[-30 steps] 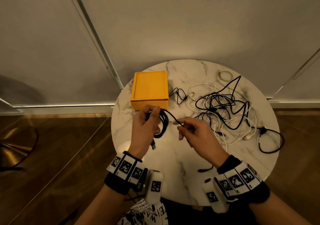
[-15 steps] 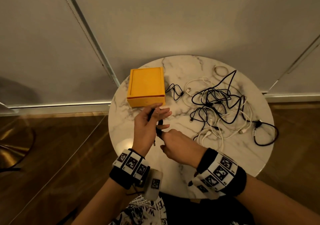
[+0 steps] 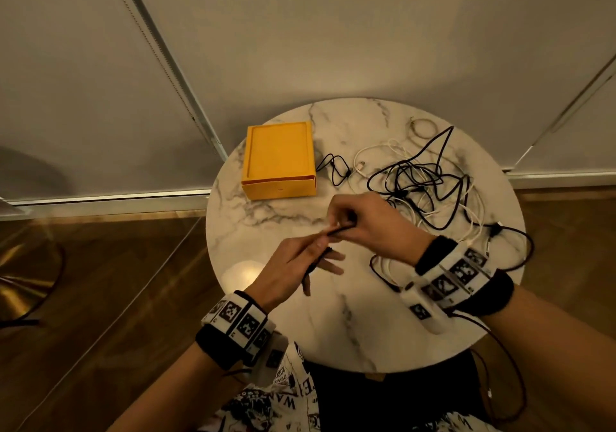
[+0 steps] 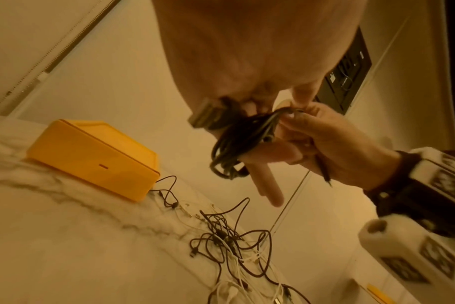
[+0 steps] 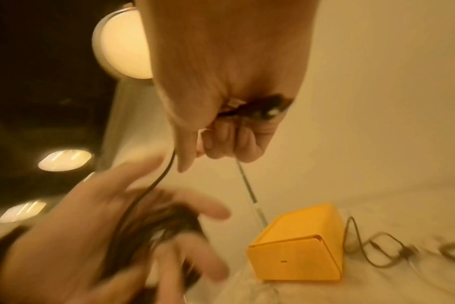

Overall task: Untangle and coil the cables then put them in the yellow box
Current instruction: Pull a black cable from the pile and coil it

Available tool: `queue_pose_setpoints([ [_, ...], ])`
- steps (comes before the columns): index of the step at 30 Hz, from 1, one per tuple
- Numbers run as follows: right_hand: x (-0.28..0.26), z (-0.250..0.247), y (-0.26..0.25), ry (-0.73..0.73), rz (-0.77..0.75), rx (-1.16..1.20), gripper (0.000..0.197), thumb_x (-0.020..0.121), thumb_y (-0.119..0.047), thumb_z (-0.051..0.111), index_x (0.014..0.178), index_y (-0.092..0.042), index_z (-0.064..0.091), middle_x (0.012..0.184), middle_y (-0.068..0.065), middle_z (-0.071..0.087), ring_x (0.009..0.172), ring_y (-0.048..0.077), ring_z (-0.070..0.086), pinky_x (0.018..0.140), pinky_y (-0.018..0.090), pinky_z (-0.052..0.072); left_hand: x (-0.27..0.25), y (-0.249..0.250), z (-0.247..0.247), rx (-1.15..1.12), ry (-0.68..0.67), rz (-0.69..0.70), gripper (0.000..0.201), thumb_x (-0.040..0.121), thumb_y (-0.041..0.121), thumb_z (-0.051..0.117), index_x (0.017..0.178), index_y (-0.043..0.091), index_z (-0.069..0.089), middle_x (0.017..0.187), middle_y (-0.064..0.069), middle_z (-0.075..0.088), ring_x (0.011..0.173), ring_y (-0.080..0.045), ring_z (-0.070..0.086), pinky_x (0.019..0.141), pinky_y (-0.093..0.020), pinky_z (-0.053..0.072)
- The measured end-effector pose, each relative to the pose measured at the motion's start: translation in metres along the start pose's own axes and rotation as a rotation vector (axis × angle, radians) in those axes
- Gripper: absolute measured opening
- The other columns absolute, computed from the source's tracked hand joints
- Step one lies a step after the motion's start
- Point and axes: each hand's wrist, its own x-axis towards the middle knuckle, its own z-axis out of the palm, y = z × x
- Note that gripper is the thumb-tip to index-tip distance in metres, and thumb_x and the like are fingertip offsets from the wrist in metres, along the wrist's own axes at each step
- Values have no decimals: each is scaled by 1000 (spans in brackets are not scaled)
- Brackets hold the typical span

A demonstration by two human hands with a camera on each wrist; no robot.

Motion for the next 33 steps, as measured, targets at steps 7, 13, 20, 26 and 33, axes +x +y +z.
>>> queue_pose_setpoints([
  [7, 2, 17, 26, 100, 301, 406, 19, 87, -20, 70, 80, -9, 57, 58, 16, 56, 45, 3, 39, 47, 14, 33, -6, 9, 6, -141, 46, 126, 41, 100, 4, 45, 138, 18, 49, 72, -19, 65, 42, -17, 33, 44, -26, 22],
  [13, -5, 37, 16, -9, 281, 698, 24, 94, 2, 49, 97, -19, 61, 53, -3, 42, 45, 6, 33, 42, 22, 26, 4, 18, 3, -577, 228, 19, 28, 98, 10, 42, 116, 12, 62, 55, 0, 40, 40, -4, 19, 37, -17, 12],
  [20, -11, 40, 3, -111, 316, 1039, 17, 97, -19, 46, 85, -16, 56, 53, -2, 32, 45, 10, 22, 45, 19, 18, 7, 15, 2, -698, 314, -11, 24, 97, 11, 43, 111, 10, 62, 55, 3, 35, 40, -3, 21, 36, -15, 15],
  [26, -13, 48, -5, 47, 272, 787, 32, 104, -29, 38, 78, -35, 55, 54, -12, 35, 47, 7, 31, 42, 22, 26, 10, 7, 8, 25, 541, 178, 19, 100, 17, 48, 103, 9, 64, 64, 7, 52, 56, -11, 45, 47, -23, 39],
  [33, -17, 30, 1, 145, 178, 486, 13, 91, -30, 64, 83, -19, 64, 59, -1, 44, 53, 12, 39, 51, 27, 34, 10, 13, 4, -5, 481, 150, 20, 100, 18, 48, 97, 7, 64, 67, -3, 45, 56, -13, 36, 45, -26, 26],
])
